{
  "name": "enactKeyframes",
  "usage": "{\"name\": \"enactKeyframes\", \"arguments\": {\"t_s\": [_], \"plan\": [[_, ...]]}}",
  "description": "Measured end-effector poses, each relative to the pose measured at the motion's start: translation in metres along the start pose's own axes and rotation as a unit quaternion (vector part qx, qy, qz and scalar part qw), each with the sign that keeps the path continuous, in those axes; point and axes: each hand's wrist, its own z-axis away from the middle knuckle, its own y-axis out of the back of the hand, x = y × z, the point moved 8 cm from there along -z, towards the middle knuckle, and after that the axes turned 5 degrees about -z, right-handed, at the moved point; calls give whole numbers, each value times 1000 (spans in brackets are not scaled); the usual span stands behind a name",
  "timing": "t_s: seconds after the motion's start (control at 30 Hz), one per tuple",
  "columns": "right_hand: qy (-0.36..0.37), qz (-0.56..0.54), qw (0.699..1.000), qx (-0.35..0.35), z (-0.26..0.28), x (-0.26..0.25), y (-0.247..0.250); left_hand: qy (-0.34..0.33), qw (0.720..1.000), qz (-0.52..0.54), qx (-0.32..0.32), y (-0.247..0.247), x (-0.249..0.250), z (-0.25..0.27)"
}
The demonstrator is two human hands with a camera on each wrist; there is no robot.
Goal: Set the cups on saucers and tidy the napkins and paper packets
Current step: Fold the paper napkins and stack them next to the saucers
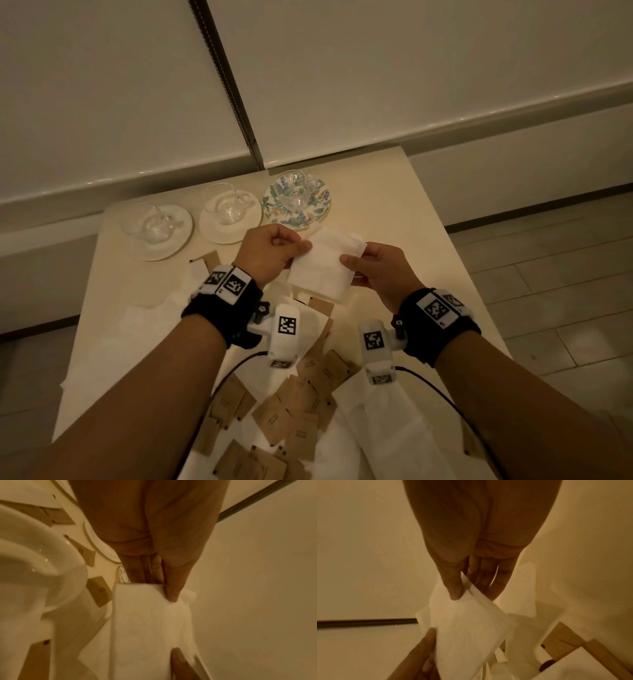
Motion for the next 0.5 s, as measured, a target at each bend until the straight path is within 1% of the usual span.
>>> {"name": "enactKeyframes", "arguments": {"t_s": [0.1, 0.2, 0.37, 0.5], "plan": [[7, -27, 998, 62, -10, 6, 23, 15, 999, -12, 25, -18, -18, -7], [13, 8, 993, 113, -25, 11, 46, 21, 997, -54, 49, -37, -32, -13], [-7, 120, 985, 121, -57, 28, 63, 37, 992, -106, 64, -58, -52, -29], [4, 226, 966, 128, -83, 33, 67, 54, 984, -150, 79, -62, -65, -44]]}}
